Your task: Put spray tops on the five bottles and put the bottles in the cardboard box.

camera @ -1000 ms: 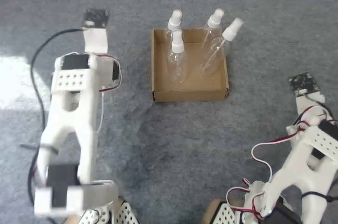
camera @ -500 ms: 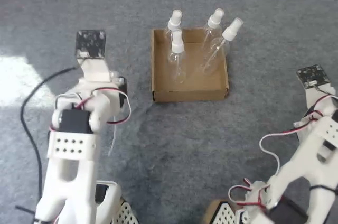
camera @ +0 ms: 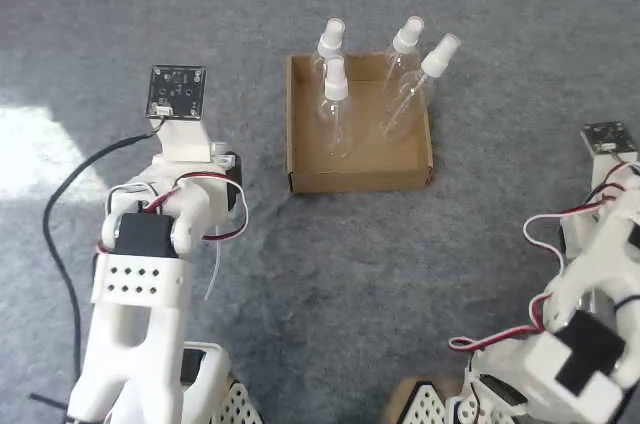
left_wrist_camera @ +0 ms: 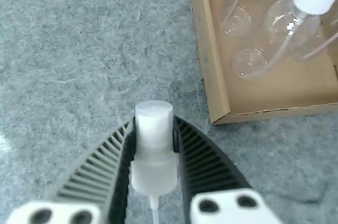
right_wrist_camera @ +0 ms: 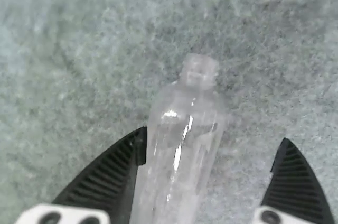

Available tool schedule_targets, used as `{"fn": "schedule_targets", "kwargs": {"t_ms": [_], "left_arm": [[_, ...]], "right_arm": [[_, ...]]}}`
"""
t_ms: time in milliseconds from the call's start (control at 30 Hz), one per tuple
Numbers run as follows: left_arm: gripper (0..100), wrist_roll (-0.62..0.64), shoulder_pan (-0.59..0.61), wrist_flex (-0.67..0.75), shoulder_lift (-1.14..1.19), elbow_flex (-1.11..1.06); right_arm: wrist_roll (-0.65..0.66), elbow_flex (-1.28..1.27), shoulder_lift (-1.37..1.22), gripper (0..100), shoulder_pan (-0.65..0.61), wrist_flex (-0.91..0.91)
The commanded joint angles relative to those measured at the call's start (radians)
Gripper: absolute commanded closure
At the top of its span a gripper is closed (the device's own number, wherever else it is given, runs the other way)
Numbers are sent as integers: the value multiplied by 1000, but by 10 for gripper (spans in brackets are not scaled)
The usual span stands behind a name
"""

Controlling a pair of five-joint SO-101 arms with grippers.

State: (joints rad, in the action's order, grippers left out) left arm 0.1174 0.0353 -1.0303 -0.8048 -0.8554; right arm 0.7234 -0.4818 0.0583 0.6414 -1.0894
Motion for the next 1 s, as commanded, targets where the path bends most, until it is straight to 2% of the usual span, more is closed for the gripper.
{"fn": "schedule_targets", "kwargs": {"t_ms": [0,100,267,467,600,800,967], "left_arm": [[988,-8,-3,31,-34,2],[988,-8,-3,31,-34,1],[988,-8,-3,31,-34,1],[988,-8,-3,29,-34,1],[988,-8,-3,26,-34,1],[988,-8,-3,29,-34,1],[988,-8,0,31,-41,5]], "right_arm": [[-40,92,-51,678,-25,18],[-43,98,-90,685,-25,18],[-44,144,-143,798,-28,18],[-37,167,-219,864,-53,18],[-37,210,-265,995,-59,18],[-44,253,-203,991,-79,-5],[-64,250,8,993,-234,-139]]}}
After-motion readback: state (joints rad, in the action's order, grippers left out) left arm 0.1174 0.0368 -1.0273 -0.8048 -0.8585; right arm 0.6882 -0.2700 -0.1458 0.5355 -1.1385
